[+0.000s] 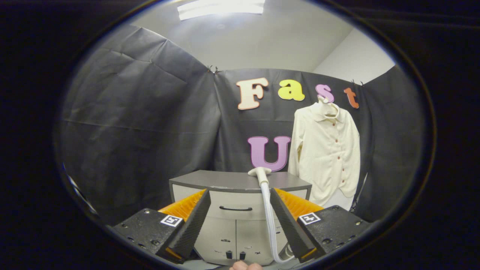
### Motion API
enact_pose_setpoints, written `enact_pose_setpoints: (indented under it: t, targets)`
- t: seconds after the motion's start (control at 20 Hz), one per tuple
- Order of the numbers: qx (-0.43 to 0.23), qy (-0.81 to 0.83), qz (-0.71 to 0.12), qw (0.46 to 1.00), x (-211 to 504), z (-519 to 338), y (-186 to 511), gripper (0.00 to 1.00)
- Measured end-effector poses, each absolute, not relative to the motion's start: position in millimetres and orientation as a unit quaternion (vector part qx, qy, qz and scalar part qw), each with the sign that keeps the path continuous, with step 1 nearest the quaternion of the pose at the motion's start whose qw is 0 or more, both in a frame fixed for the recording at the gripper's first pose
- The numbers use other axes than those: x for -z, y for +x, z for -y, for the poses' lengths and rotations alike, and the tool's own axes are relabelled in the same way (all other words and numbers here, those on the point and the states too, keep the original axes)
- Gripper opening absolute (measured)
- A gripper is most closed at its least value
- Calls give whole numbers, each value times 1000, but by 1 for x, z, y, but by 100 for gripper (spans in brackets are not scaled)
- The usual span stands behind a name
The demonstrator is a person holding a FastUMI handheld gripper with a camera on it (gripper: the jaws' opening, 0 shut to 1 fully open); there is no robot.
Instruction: Iron the clothes twice with a garment steamer, once on the left side and once on the right side.
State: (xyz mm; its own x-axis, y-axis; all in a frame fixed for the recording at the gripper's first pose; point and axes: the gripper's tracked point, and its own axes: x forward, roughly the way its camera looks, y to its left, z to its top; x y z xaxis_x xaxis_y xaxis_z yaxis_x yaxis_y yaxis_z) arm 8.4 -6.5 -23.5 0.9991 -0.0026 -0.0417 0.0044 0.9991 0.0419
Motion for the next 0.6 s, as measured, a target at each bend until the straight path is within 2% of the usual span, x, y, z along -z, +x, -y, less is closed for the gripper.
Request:
enact_pose_setpoints:
  t: [0.6]
  targets:
    - [15,35,-18,999,17,27,34,97]
